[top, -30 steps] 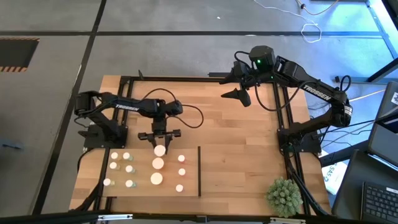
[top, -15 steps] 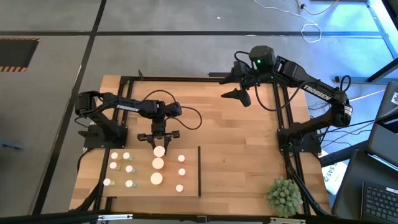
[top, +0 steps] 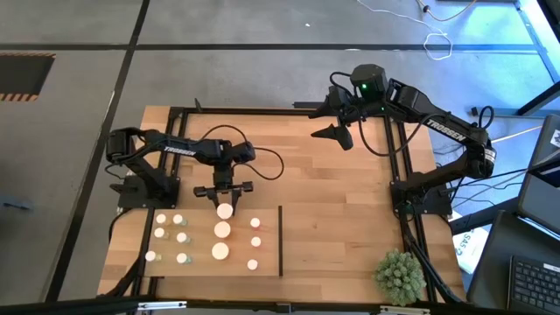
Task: Pick and place medicine bottles onto shelf by color
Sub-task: Put the orange pill bottle on the shelf aligned with the other orange pill bottle
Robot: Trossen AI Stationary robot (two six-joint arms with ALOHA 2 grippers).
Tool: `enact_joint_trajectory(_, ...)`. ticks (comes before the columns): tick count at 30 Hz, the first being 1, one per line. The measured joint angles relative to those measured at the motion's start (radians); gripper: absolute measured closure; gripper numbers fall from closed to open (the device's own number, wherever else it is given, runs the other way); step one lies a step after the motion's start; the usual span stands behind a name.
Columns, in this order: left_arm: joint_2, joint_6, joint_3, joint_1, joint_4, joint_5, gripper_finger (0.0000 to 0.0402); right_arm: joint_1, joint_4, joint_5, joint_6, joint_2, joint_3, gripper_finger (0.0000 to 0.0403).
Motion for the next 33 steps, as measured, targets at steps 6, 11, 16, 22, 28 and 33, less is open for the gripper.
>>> enact_joint_trajectory(6,0.000,-0.005,0.000,0.000,-0.003,0.004,0.0236,0.000,0.000,0.000,0.000,0.000,0.000,0.0101)
enact_joint_trajectory(11,0.000,-0.004,-0.001,0.000,-0.003,0.007,0.0236,0.000,0.000,0.000,0.000,0.000,0.000,0.0101)
enact_joint_trajectory(16,0.000,-0.003,-0.001,0.000,-0.003,0.007,0.0232,0.000,0.000,0.000,0.000,0.000,0.000,0.0101)
enact_joint_trajectory(22,-0.001,-0.003,-0.001,0.000,-0.003,0.007,0.0203,0.000,0.000,0.000,0.000,0.000,0.000,0.0101)
enact_joint_trajectory(28,-0.001,-0.003,-0.001,-0.002,-0.002,0.008,0.0184,0.000,0.000,0.000,0.000,0.000,0.000,0.0101)
enact_joint_trajectory(33,-0.001,-0.003,-0.001,-0.013,0.001,0.008,0.0182,0.000,0.000,0.000,0.000,0.000,0.000,0.0101)
